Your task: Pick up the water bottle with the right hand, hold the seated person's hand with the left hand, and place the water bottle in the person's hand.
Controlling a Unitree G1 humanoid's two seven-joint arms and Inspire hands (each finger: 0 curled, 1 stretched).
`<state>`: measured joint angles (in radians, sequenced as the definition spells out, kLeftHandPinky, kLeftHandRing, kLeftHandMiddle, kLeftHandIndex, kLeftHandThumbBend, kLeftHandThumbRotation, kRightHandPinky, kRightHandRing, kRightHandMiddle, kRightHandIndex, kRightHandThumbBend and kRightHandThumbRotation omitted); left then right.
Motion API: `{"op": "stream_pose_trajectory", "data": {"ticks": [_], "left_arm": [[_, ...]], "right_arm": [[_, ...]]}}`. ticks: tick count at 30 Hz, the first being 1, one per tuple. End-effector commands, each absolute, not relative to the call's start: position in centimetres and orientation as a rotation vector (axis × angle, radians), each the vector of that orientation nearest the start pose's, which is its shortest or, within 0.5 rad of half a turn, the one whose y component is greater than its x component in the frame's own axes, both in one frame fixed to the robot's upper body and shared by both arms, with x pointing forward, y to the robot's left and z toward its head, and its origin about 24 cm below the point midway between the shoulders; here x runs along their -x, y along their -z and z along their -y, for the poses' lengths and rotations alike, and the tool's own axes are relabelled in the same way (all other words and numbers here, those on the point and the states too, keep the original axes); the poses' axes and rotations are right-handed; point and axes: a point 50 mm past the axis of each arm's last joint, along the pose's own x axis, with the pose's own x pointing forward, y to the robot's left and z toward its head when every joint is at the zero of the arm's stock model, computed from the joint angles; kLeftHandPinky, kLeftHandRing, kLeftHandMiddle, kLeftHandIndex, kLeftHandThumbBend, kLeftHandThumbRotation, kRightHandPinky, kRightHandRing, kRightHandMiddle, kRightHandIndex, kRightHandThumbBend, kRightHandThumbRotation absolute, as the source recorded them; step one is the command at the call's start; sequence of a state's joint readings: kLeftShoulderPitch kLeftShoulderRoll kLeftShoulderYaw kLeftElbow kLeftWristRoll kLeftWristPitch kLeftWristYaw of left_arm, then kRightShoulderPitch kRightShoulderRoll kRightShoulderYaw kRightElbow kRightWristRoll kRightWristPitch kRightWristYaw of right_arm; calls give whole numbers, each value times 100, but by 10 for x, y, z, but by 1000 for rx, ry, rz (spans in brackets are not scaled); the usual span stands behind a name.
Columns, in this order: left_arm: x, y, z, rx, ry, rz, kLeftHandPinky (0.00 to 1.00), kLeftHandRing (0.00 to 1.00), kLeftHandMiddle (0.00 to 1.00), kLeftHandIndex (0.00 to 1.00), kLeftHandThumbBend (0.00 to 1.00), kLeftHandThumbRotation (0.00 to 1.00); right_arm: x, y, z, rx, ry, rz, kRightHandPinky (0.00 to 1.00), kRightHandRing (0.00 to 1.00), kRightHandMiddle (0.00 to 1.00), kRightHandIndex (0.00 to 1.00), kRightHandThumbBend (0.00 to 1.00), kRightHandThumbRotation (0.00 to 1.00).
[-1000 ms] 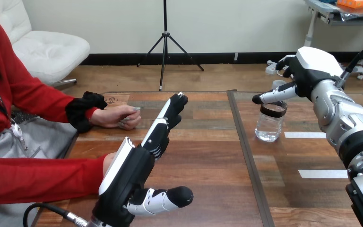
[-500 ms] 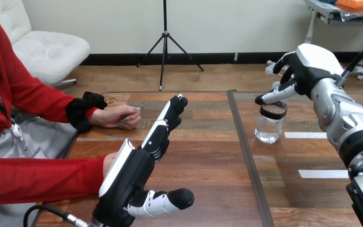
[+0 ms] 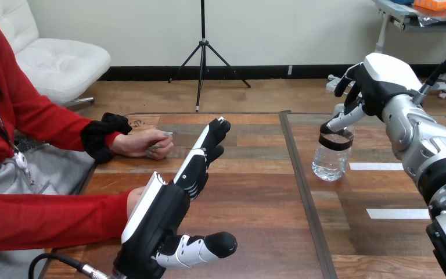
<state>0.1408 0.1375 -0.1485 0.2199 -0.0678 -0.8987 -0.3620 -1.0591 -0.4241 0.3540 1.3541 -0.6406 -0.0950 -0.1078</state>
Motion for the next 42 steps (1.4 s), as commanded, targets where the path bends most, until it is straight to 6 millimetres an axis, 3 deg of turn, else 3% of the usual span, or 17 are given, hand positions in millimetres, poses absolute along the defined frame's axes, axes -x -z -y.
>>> {"op": "stream_pose_trajectory", "data": {"ticks": [1, 10, 19, 26, 33, 42], "left_arm": [[-199, -57, -129, -114, 470, 612, 96, 100, 100, 100, 100, 76], [-199, -57, -130, -108, 473, 610, 97, 100, 100, 100, 100, 75], [-198, -57, -130, -103, 471, 606, 98, 100, 100, 100, 100, 74], [-199, -58, -130, -106, 472, 608, 98, 100, 100, 100, 100, 74], [-200, -59, -130, -111, 466, 620, 99, 100, 100, 100, 100, 73], [-203, -60, -130, -124, 468, 632, 98, 100, 100, 100, 100, 74]], "right_arm": [[-403, -106, 215, 1306, -71, -204, 40, 50, 56, 57, 100, 12], [-401, -104, 215, 1294, -91, -210, 35, 44, 51, 49, 100, 5], [-400, -102, 215, 1308, -122, -205, 37, 47, 53, 47, 100, 4], [-400, -102, 214, 1304, -137, -193, 32, 42, 49, 45, 100, 4], [-402, -107, 212, 1326, -170, -194, 19, 27, 36, 42, 99, 6], [-405, -119, 210, 1334, -261, -205, 19, 28, 36, 42, 97, 11]]}}
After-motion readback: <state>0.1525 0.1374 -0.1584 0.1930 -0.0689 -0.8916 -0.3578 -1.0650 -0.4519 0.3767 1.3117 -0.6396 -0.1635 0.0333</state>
